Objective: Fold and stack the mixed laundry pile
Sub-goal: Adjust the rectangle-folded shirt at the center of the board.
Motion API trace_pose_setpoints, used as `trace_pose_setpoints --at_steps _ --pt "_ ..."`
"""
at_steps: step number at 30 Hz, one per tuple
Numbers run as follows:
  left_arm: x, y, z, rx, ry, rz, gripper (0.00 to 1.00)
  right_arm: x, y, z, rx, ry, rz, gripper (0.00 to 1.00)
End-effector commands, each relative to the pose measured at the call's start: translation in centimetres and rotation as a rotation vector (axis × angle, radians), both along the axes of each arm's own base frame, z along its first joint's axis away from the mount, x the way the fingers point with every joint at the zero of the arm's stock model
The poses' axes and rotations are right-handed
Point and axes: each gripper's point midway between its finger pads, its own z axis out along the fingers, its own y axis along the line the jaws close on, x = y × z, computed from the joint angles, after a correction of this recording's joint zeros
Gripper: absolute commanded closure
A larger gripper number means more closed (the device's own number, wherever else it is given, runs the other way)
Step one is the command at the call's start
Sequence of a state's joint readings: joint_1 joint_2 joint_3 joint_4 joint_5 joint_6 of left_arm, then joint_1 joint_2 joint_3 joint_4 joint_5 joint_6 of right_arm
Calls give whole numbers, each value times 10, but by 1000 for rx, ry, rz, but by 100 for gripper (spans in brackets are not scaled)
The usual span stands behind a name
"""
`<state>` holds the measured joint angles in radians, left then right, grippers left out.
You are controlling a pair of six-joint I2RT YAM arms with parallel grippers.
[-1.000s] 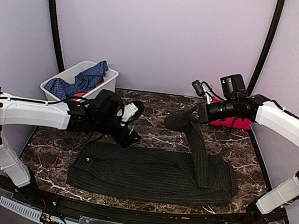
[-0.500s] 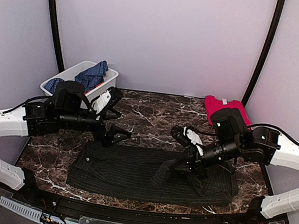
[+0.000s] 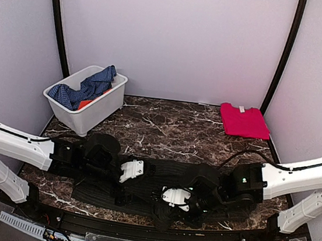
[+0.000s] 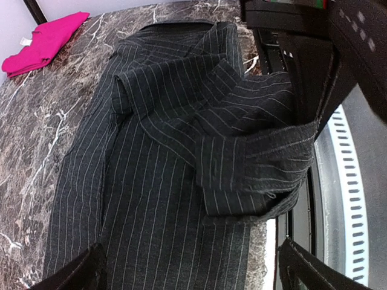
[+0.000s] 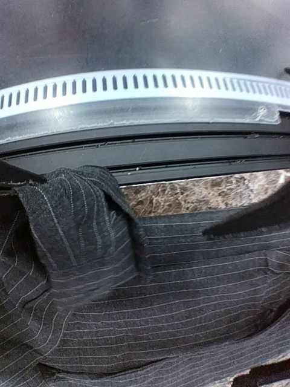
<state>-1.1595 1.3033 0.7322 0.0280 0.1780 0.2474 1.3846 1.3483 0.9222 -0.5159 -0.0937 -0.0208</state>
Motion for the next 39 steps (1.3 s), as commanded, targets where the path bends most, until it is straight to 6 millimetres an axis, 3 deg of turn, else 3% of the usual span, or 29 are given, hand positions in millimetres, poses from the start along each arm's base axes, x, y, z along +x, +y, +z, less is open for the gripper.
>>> trace_pose_setpoints --at_steps 1,3,8,12,17,19,23,26,30,33,35,37,39 --pt "-2 -13 -8 -8 -118 -78 5 21 6 8 -4 -151 -83 100" --pt "0 -16 -11 -16 -135 -78 7 41 -1 17 8 -203 -156 100" --pt "26 -14 -25 60 -212 26 11 91 -22 15 -30 -122 -336 96" --pt "44 -2 -23 65 -204 130 15 125 -36 -15 -183 -118 -466 97" --pt "74 28 -34 136 -191 280 26 143 -47 -59 -337 -54 -491 100" --pt "82 40 -36 135 -141 340 30 141 -47 -71 -364 -17 -470 100" --pt "94 59 -25 56 -60 462 38 144 -52 -93 -427 16 -449 100" --pt "108 71 -17 -20 15 570 39 160 -58 -110 -450 19 -475 100" --pt "137 89 -31 -15 103 707 43 199 -49 -110 -396 8 -509 100" --pt "162 93 -26 -54 111 761 43 228 -40 -99 -365 -18 -545 100" --pt "170 93 -20 -96 116 770 41 228 -29 -89 -332 3 -519 100" --pt "174 92 -12 -125 116 763 40 211 -20 -76 -302 2 -459 100" --pt "173 92 -5 -147 111 755 39 181 -14 -65 -278 6 -368 100"
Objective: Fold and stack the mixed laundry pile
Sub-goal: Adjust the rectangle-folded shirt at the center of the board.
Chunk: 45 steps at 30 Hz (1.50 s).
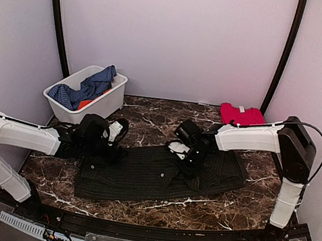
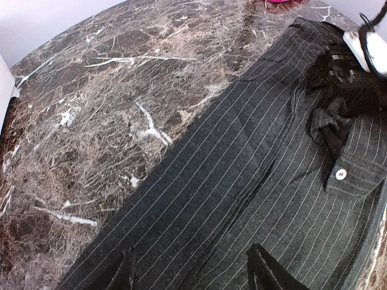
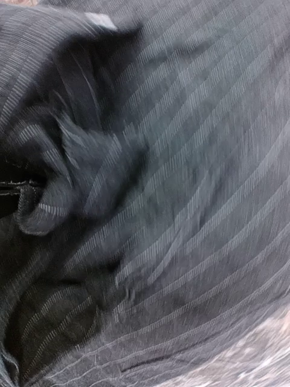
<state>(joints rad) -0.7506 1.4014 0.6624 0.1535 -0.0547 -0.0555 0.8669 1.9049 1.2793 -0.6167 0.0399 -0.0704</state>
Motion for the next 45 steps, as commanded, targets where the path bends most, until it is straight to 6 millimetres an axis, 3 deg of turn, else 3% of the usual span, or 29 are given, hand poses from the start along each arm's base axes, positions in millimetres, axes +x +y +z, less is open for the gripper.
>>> trace_pose_setpoints --at_steps 1,5,9,11,14,18,21,25,27,30,35,40,45 --pt "7 -14 39 -130 -58 -12 38 -56 18 30 59 8 192 100" --pt "5 -8 51 -153 -78 0 37 -92 12 51 52 12 238 95" --pt "4 -4 55 -153 -80 4 36 -116 -16 41 -100 141 178 79" --pt "4 -3 56 -156 -80 8 35 -135 -15 38 -90 217 186 68" --pt "3 -3 60 -174 -80 12 34 -150 -13 45 -72 296 167 61" --pt "2 -1 63 -186 -82 17 32 -165 2 81 77 357 212 45" --pt "1 0 67 -196 -85 20 32 -159 14 119 210 378 218 32" --pt "-1 2 72 -221 -94 27 29 -95 14 148 378 301 34 27" --pt "-2 5 75 -228 -96 41 25 -63 12 146 408 271 -57 28" --pt "-2 9 83 -243 -115 62 19 -42 20 128 406 315 -87 35" --pt "-2 14 91 -256 -130 81 9 -29 41 92 374 387 -71 39" --pt "-1 16 91 -246 -110 106 1 -40 44 53 331 506 -61 42" --pt "3 17 91 -230 -106 122 1 -69 51 56 386 611 0 43"
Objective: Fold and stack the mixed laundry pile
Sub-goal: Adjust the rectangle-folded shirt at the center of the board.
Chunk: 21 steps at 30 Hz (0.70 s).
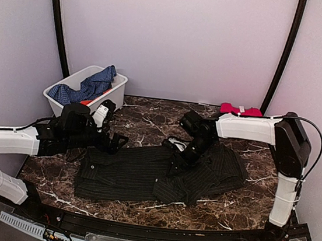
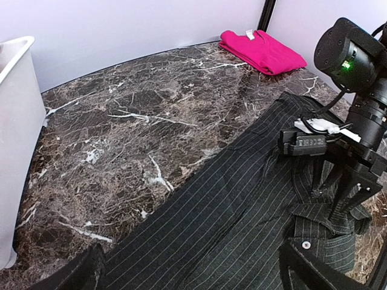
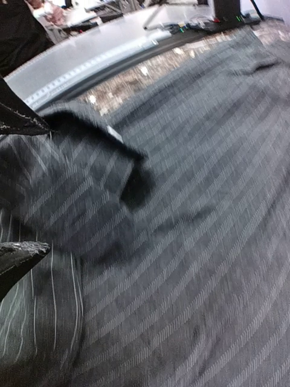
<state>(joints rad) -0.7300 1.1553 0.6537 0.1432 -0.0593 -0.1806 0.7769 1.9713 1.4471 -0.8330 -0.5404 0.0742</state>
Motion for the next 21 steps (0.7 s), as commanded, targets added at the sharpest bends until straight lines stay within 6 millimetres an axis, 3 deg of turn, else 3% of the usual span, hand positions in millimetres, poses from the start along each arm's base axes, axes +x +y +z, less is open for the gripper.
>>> trace_pose_setpoints --at_steps 1,6,9,11,13,21 --pt "4 4 7 7 2 28 1 -30 14 18 115 68 77 43" --pt "5 4 15 -28 -16 38 1 -53 8 0 79 131 97 51" --pt "3 -3 21 -70 -34 7 1 -63 7 -3 83 135 103 68" --pt "-4 -15 21 -89 -33 -78 1 -67 8 3 88 95 131 90" --pt "-14 -28 17 -96 -21 -175 1 -68 12 16 114 18 158 100" --pt "-61 -73 6 -115 -90 -471 1 -61 20 90 372 -380 177 100"
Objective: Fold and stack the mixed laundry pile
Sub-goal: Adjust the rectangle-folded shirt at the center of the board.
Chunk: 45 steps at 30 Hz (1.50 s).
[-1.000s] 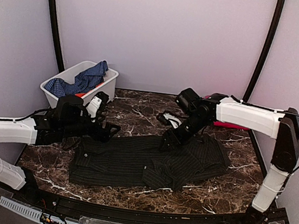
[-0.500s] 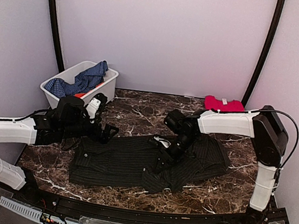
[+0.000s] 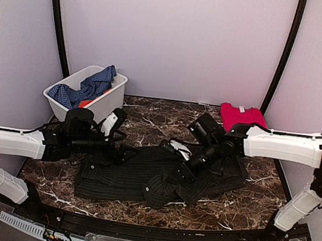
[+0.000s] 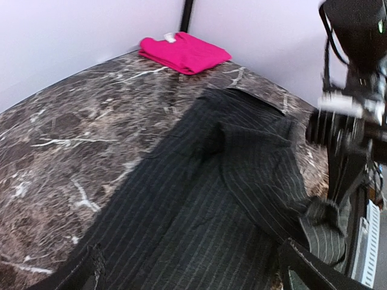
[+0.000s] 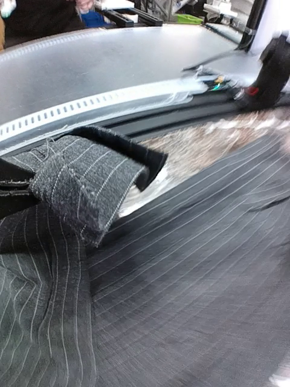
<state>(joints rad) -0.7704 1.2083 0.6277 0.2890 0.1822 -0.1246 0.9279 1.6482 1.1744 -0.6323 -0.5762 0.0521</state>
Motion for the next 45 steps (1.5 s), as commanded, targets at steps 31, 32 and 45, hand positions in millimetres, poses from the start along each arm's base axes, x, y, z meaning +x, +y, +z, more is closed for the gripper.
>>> trace_pose_setpoints --at_steps 31,32,45 --pt "-100 -115 37 -159 54 -625 80 6 -3 110 279 -832 36 100" --pt "-102 -113 45 -173 42 -632 90 5 -4 113 290 -832 29 100" --pt "-184 -117 84 245 -199 -811 100 25 -61 205 551 -803 -350 31"
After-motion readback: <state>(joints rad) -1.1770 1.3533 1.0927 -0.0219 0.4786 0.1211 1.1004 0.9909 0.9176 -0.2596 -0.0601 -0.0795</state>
